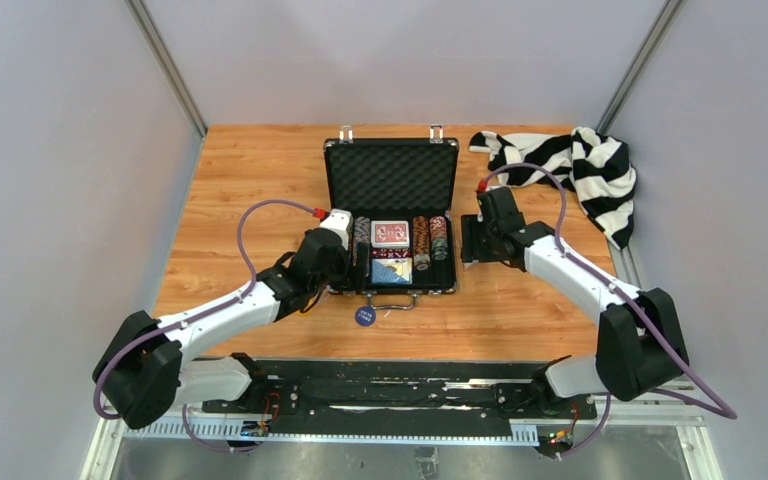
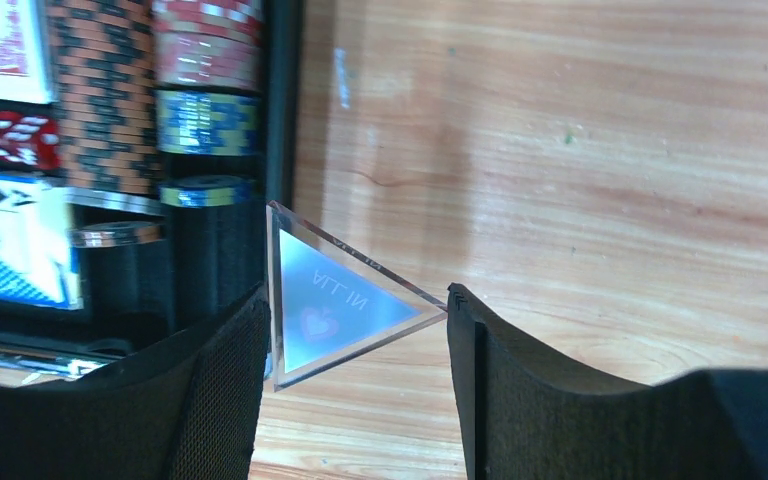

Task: Pack up texas hold em set

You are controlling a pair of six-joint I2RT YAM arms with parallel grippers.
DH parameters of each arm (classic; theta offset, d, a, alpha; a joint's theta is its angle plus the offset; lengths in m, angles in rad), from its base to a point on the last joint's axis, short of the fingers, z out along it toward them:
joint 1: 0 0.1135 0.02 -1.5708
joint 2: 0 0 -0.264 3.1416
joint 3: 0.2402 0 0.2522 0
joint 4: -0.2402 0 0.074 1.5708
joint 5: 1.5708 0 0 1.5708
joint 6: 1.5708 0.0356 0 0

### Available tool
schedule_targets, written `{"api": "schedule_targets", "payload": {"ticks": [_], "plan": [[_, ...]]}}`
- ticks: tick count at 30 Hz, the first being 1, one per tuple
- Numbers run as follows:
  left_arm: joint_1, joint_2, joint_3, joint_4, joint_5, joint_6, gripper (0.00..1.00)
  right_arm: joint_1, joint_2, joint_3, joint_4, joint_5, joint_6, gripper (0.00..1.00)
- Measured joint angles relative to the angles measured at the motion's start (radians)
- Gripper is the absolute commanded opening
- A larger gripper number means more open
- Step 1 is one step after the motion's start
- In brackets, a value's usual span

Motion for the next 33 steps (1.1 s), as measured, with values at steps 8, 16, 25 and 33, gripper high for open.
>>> {"api": "schedule_targets", "payload": {"ticks": [8, 16, 25, 33], "plan": [[0.0, -0.002, 0.0, 0.0, 0.0, -0.003, 0.95, 0.131, 0.069, 0.158, -0.027, 0.003, -0.002, 0.47], [0.0, -0.002, 0.0, -0.003, -0.002, -0.011, 0.96, 0.227, 0.315, 0.385, -0.029, 0.0, -0.018, 0.48], [0.0, -0.002, 0.0, -0.019, -0.029, -0.022, 0.98, 0.253, 0.557, 0.589, -0.034, -0.024, -0.039, 0.62], [0.01, -0.001, 0.0, -0.045, -0.062, -0.051, 0.98, 0.276, 0.572, 0.611, -0.024, -0.034, -0.064, 0.76]]}}
